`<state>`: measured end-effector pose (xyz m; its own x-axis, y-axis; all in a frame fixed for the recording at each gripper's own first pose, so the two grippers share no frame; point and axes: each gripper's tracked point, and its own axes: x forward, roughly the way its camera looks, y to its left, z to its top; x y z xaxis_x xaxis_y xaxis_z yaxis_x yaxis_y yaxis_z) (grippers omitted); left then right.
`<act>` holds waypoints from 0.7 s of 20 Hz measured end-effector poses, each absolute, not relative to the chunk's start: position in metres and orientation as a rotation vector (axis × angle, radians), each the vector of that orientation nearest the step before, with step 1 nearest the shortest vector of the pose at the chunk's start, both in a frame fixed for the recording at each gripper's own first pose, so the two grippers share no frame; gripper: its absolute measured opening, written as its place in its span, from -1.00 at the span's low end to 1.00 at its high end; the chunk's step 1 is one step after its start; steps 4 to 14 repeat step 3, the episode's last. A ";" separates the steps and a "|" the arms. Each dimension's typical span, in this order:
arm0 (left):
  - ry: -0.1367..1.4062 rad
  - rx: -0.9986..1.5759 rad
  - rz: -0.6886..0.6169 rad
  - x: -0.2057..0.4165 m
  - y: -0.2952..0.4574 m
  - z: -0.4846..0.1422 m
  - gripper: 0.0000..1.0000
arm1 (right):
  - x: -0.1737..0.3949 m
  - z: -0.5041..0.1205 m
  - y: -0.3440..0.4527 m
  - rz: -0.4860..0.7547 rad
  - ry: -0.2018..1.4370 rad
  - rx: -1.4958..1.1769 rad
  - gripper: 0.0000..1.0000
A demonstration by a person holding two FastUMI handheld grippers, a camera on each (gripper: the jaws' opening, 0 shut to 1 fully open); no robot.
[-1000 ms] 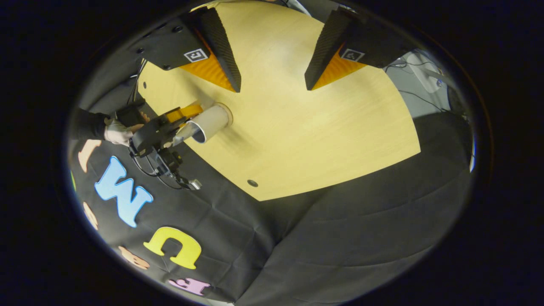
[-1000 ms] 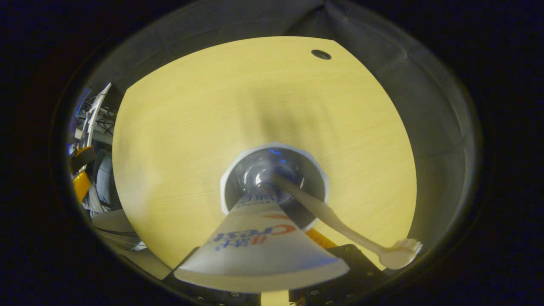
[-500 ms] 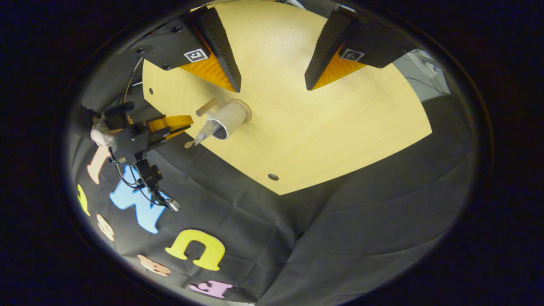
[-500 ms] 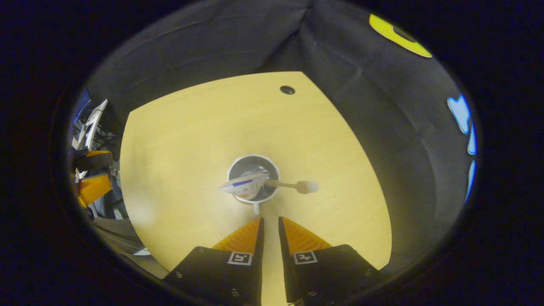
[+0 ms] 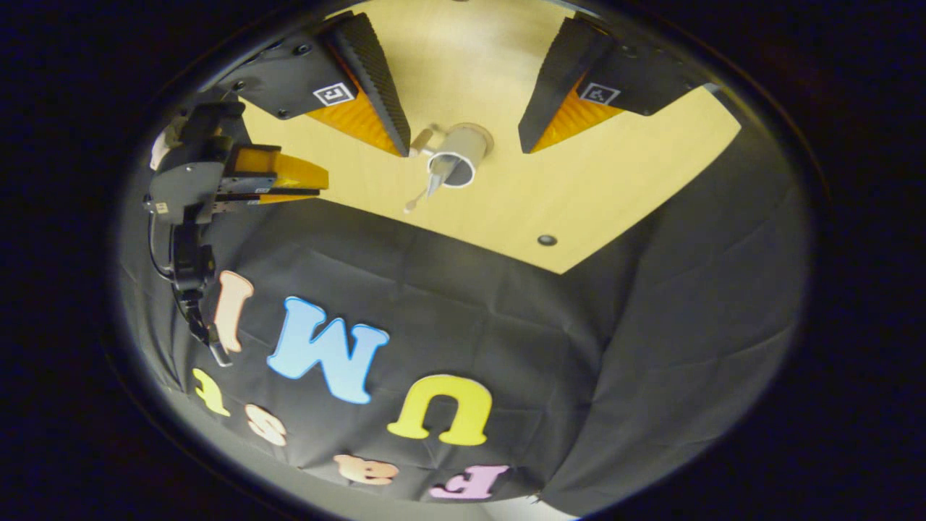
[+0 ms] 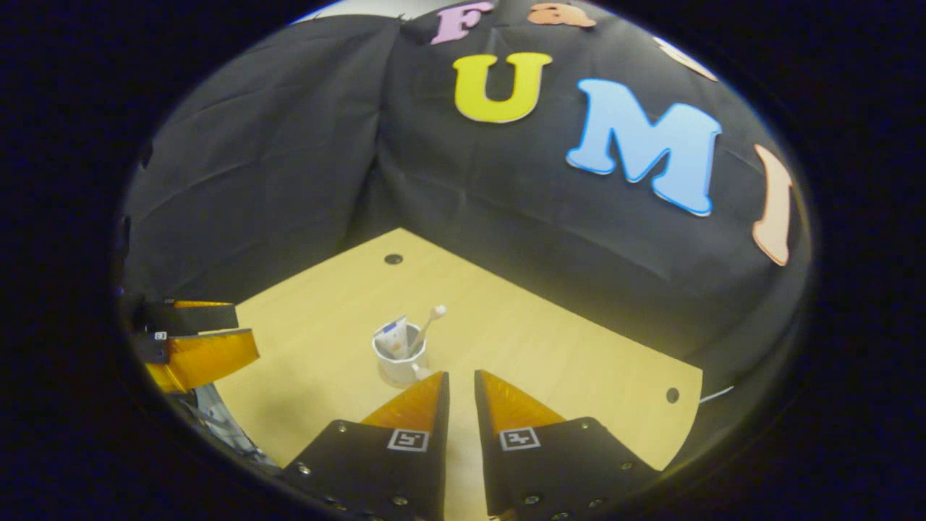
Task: Put the toothbrush and toothpaste on the desktop into the cup, then pick up the cup and place it on the coaster on the desktop.
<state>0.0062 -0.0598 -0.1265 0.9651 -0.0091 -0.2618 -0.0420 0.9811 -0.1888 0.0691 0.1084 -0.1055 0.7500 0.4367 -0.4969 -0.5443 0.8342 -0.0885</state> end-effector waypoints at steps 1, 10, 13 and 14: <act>0.238 -0.160 -0.007 0.009 -0.068 -0.113 0.94 | 0.066 -0.095 0.102 0.497 0.450 -0.175 -0.60; 0.185 -0.106 -0.044 0.014 -0.086 -0.083 0.93 | 0.062 -0.073 0.087 0.424 0.383 -0.071 -0.59; 0.185 -0.106 -0.044 0.014 -0.086 -0.083 0.93 | 0.062 -0.073 0.087 0.424 0.383 -0.071 -0.59; 0.185 -0.106 -0.044 0.014 -0.086 -0.083 0.93 | 0.062 -0.073 0.087 0.424 0.383 -0.071 -0.59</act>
